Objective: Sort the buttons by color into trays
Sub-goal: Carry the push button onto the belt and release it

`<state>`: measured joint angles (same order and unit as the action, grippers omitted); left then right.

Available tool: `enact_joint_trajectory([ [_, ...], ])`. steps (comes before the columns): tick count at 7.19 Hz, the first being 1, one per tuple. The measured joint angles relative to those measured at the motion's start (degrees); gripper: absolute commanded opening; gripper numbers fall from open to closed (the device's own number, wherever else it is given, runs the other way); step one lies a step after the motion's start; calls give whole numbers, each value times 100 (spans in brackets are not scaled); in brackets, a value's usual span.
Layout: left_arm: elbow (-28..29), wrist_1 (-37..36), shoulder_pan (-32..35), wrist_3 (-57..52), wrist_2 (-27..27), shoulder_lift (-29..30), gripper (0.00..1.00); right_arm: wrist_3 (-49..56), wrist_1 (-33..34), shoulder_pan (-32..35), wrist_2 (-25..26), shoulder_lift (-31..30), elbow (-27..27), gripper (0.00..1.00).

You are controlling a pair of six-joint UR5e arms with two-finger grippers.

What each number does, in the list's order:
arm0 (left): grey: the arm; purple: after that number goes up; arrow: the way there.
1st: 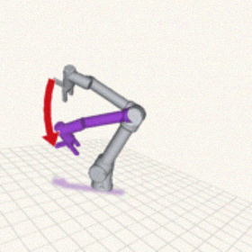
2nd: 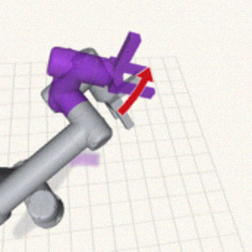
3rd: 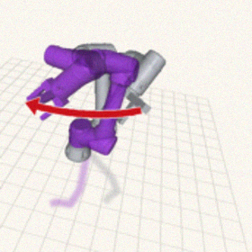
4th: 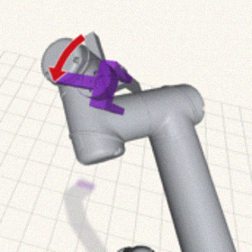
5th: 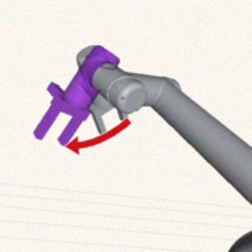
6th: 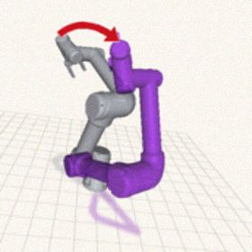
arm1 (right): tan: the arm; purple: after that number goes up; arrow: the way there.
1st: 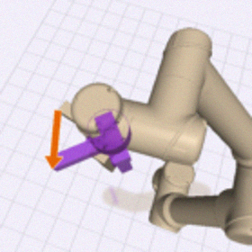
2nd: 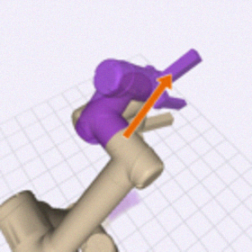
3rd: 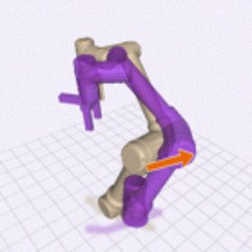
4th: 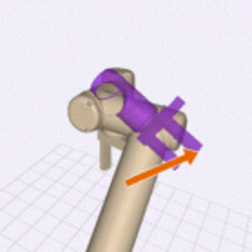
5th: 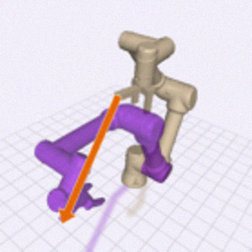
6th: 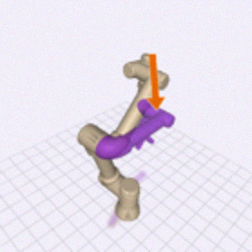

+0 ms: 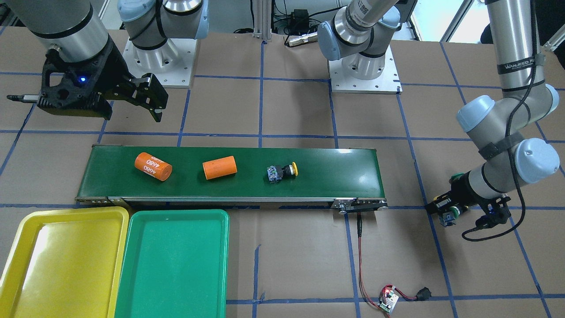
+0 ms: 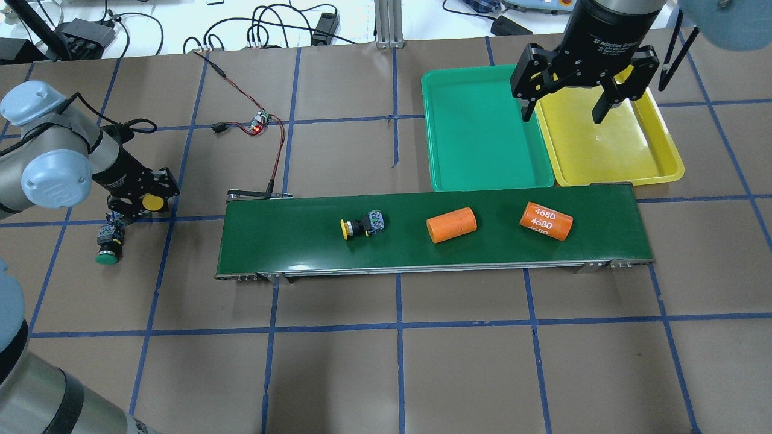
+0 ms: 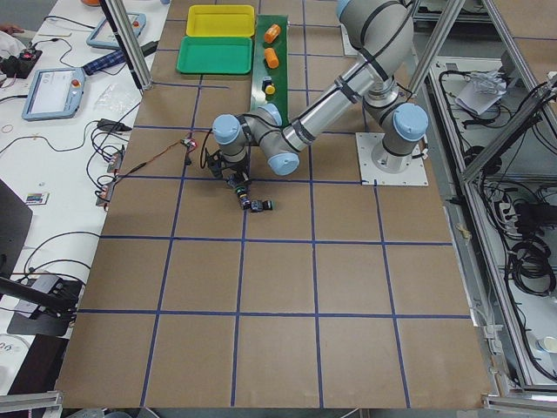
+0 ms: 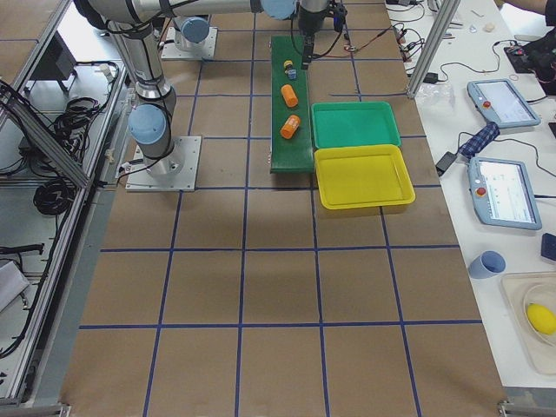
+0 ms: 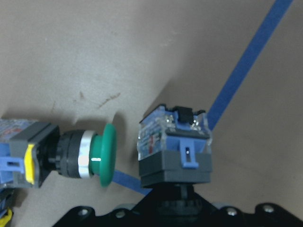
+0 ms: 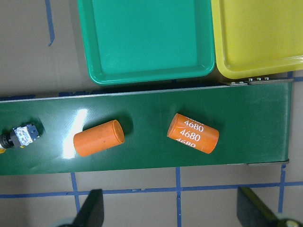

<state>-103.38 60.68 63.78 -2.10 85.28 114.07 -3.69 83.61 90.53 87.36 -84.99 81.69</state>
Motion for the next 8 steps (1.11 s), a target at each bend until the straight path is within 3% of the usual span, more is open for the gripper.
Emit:
enact_joint_trajectory([
  [4,-140,1358,564,-1885,-37,-1118,0,47,-11,-26,18,4,4,100],
  [8,-929,1400,1772,-3844,-76,-1751,0,53,-12,-35,11,14,5,100],
])
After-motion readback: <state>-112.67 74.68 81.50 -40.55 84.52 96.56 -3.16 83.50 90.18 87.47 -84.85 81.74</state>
